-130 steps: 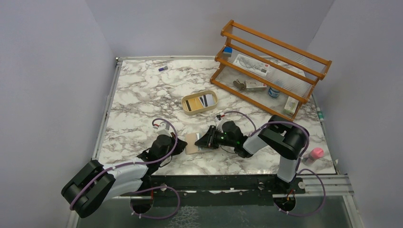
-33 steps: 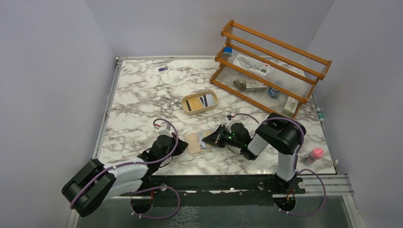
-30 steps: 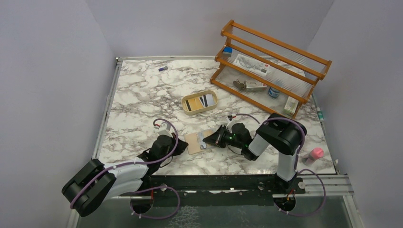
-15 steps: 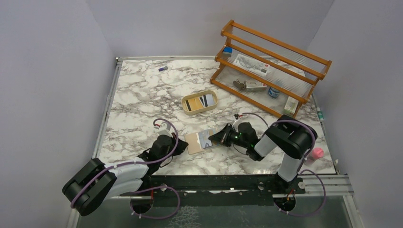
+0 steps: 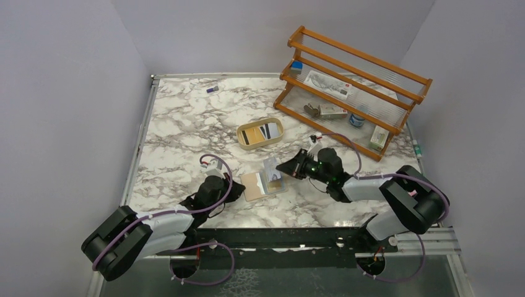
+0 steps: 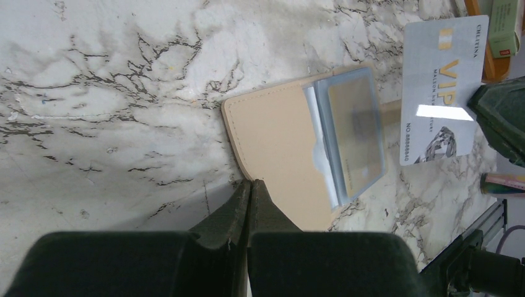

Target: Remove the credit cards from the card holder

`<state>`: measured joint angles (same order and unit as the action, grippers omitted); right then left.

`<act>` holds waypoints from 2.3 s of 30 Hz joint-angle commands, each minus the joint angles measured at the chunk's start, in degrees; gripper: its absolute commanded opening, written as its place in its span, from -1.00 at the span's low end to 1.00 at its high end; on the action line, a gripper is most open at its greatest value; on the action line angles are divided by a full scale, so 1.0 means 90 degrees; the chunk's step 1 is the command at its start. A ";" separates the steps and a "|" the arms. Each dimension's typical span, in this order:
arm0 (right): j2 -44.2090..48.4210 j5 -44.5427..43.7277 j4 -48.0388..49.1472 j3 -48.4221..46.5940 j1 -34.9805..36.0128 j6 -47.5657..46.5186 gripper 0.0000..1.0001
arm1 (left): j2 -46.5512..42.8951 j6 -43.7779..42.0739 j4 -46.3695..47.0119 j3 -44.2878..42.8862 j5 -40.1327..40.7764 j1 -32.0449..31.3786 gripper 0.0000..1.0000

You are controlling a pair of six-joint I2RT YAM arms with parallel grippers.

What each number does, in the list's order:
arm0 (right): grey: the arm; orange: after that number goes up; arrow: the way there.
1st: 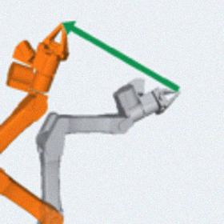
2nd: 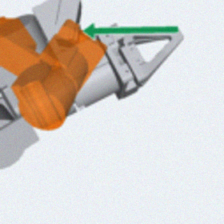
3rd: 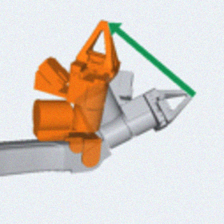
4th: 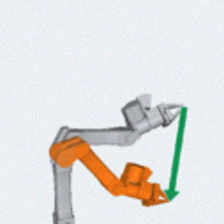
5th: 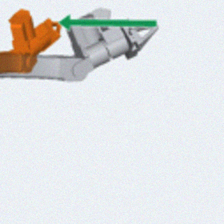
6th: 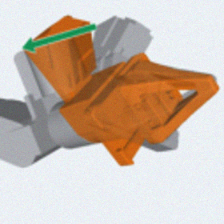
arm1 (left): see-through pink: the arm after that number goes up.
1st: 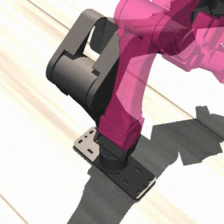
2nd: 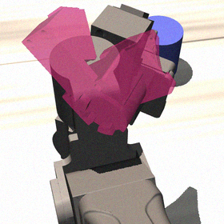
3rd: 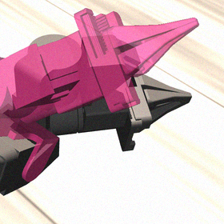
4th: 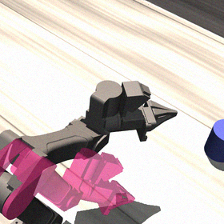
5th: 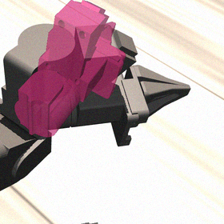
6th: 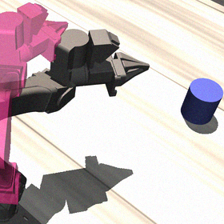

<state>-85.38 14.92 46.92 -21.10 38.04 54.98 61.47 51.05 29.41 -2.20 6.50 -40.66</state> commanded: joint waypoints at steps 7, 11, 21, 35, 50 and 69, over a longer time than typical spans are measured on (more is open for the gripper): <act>0.0152 0.0320 -0.1135 -0.1012 -0.0721 -0.0716 -0.99 | 0.0161 -0.0184 -0.0747 0.0149 0.0115 0.0011 -1.00; -0.0261 0.0567 -0.1175 -0.1596 -0.1002 -0.0826 -0.99 | 0.0145 -0.0208 -0.0748 0.0152 0.0095 0.0017 -1.00; -0.1265 0.1206 -0.1789 -0.3404 -0.1517 -0.1272 -0.99 | 0.0054 -0.0174 -0.0758 0.0215 0.0125 0.0016 -1.00; -0.2786 0.1494 -0.1512 -0.4452 -0.1638 -0.1246 -0.99 | 0.0126 -0.0154 -0.0751 0.0215 0.0166 0.0016 -1.00; -0.3540 0.1618 -0.1736 -0.4870 -0.1757 -0.1551 -0.99 | 0.0289 -0.0143 -0.0767 0.0131 0.0186 0.0017 -1.00; -0.3341 0.1522 -0.2212 -0.4875 -0.1876 -0.1836 -0.59 | 0.0433 -0.0198 -0.0746 0.0022 0.0142 0.0016 -1.00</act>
<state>-116.14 28.05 29.23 -63.68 21.63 39.88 63.99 51.18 30.61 -3.22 6.57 -40.62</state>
